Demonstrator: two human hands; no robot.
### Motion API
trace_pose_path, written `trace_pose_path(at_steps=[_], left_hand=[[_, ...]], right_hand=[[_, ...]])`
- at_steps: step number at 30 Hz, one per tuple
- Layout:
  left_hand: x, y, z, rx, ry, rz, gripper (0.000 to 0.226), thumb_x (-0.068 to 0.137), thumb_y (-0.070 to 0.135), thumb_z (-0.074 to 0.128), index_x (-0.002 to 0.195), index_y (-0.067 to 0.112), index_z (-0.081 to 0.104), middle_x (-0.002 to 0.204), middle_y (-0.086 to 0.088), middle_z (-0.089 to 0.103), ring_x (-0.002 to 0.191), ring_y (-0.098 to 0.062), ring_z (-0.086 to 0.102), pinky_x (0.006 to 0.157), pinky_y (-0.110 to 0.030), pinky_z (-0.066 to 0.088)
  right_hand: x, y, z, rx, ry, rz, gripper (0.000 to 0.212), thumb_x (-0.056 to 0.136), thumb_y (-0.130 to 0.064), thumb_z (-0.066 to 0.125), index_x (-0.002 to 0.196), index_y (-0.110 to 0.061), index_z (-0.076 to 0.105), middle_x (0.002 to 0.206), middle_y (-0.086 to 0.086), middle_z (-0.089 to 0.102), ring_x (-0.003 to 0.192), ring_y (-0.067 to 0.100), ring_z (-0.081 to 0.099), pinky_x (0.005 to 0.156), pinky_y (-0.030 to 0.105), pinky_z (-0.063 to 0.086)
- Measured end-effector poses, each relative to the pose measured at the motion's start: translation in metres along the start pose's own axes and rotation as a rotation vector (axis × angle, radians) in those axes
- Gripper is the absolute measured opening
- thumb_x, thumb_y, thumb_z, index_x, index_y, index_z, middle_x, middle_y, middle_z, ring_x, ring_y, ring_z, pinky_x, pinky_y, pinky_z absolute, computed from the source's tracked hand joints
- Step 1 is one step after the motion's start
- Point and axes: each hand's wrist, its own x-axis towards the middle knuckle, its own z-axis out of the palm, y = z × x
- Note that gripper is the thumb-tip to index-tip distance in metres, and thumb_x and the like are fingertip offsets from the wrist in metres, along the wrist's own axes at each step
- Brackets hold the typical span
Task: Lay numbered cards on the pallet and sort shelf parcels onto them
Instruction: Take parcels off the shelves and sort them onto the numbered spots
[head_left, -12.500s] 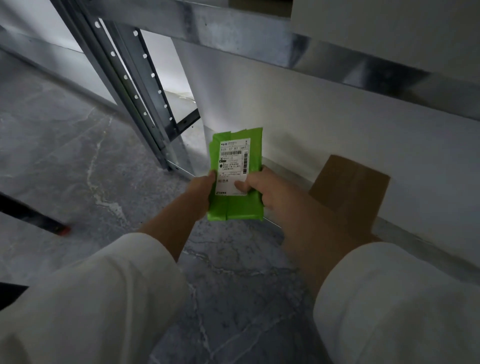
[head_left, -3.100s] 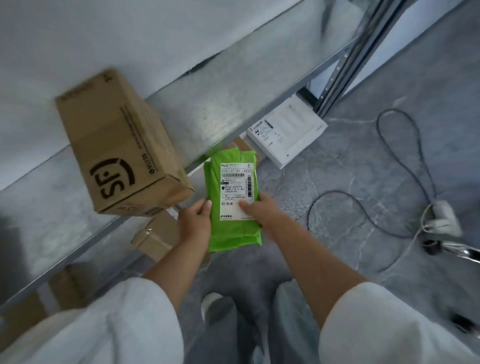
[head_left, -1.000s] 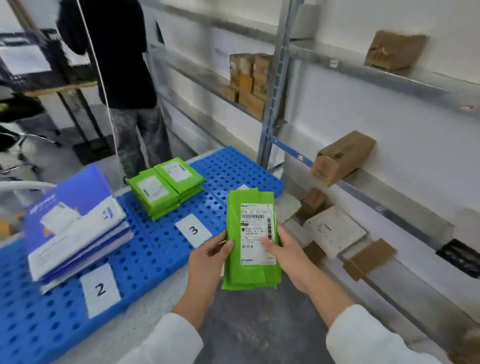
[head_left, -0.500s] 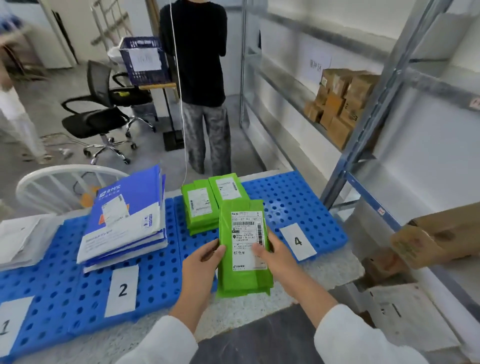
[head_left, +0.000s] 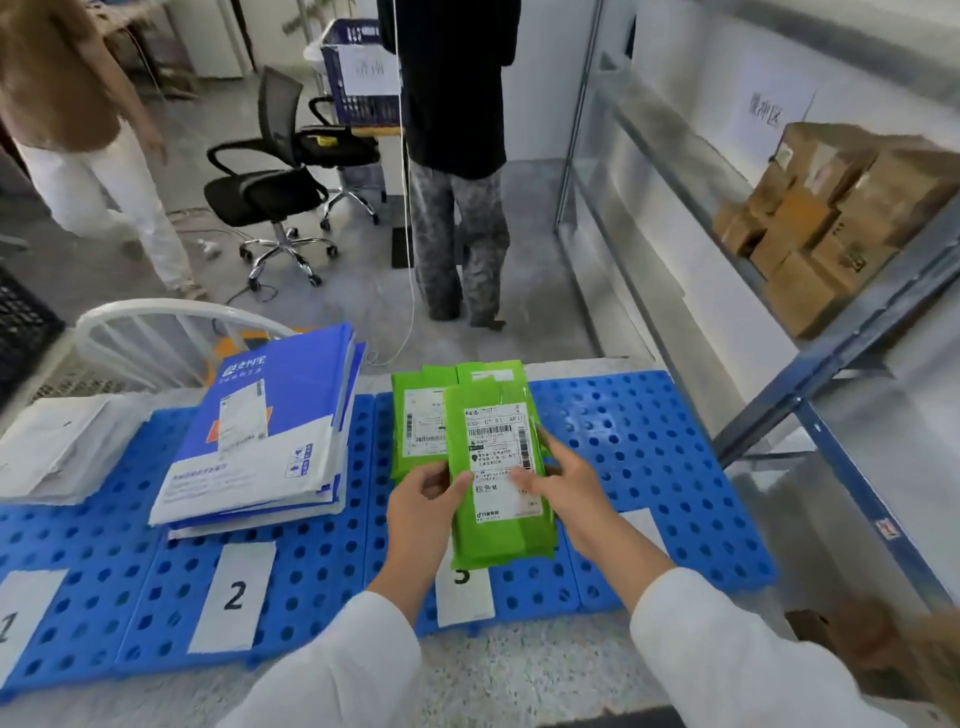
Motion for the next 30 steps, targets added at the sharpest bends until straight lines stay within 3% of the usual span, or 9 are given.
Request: trace_pose_path(at_steps=[3,7,11,13,16,18,20,25,30], left_hand=[[0.03,0.003,0.004,0.044,-0.029,0.01,0.026,0.081,0.03,0.075,0.098,0.011,0.069,0.092,-0.006,0.072,0.087,-0.024,0.068,0.084,-0.045,0.056],[0.077,0.008,0.004,0.049,-0.025,-0.042,0.024,0.08,0.031,0.077,0.094,0.015,0.066,0.093,-0.002,0.071,0.09,-0.02,0.068,0.082,-0.04,0.057],[0.114,0.011,0.003,-0.007,-0.075,-0.106,0.018,0.08,0.033,0.076,0.09,0.026,0.063,0.091,0.011,0.071,0.083,-0.002,0.066,0.058,-0.01,0.049],[0.13,0.009,0.003,-0.051,-0.093,-0.142,0.025,0.083,0.029,0.074,0.102,0.016,0.064,0.098,0.005,0.073,0.086,-0.005,0.069,0.059,-0.012,0.051],[0.152,0.006,0.0,-0.075,-0.082,-0.187,0.025,0.084,0.026,0.073,0.104,0.015,0.063,0.099,0.002,0.073,0.087,-0.01,0.07,0.061,-0.021,0.054],[0.164,0.001,-0.003,-0.051,-0.061,-0.212,0.019,0.084,0.027,0.073,0.098,0.019,0.062,0.1,0.001,0.073,0.089,-0.013,0.069,0.069,-0.03,0.058],[0.172,-0.006,-0.005,-0.034,-0.049,-0.23,0.019,0.085,0.023,0.072,0.1,0.017,0.063,0.103,-0.002,0.072,0.091,-0.017,0.069,0.08,-0.04,0.059],[0.185,-0.02,-0.01,0.077,-0.008,-0.228,0.038,0.086,0.025,0.07,0.117,0.005,0.062,0.107,-0.006,0.07,0.093,-0.02,0.068,0.085,-0.041,0.057],[0.186,-0.019,-0.002,0.202,0.107,-0.158,0.035,0.088,0.025,0.068,0.118,0.01,0.057,0.099,0.008,0.061,0.08,-0.002,0.055,0.062,-0.013,0.041]], right_hand=[[0.029,-0.012,0.017,-0.067,0.025,0.044,0.073,0.076,-0.014,0.081,0.14,-0.024,0.047,0.115,0.002,0.067,0.096,0.017,0.07,0.083,0.036,0.058],[0.07,-0.026,0.03,-0.212,0.018,0.133,0.091,0.068,-0.038,0.085,0.144,-0.015,0.04,0.142,0.004,0.051,0.127,0.027,0.052,0.105,0.048,0.044],[0.107,-0.036,0.03,-0.061,0.039,0.185,0.055,0.091,-0.049,0.058,0.133,-0.013,0.055,0.126,0.005,0.064,0.114,0.023,0.061,0.099,0.044,0.049],[0.123,-0.037,0.026,-0.109,0.07,0.181,0.042,0.099,-0.04,0.049,0.13,-0.013,0.057,0.127,0.004,0.062,0.115,0.022,0.058,0.099,0.04,0.047],[0.143,-0.036,0.02,-0.331,0.151,0.118,0.023,0.102,-0.031,0.043,0.107,-0.014,0.058,0.112,0.003,0.06,0.09,0.013,0.056,0.075,0.028,0.044],[0.156,-0.036,0.016,-0.398,0.235,0.102,0.023,0.102,-0.026,0.04,0.098,-0.011,0.058,0.099,0.008,0.057,0.074,0.013,0.052,0.062,0.027,0.043],[0.168,-0.037,0.014,-0.45,0.285,0.099,0.027,0.102,-0.022,0.039,0.103,-0.005,0.059,0.095,0.013,0.057,0.075,0.021,0.055,0.064,0.033,0.045],[0.192,-0.035,0.014,-0.593,0.329,0.064,0.031,0.103,-0.022,0.038,0.074,-0.015,0.043,0.072,-0.002,0.042,0.067,0.017,0.043,0.057,0.031,0.029],[0.196,-0.024,0.024,-0.6,0.341,0.07,0.024,0.101,-0.024,0.044,0.082,-0.011,0.051,0.08,0.002,0.05,0.081,0.022,0.049,0.057,0.03,0.034]])
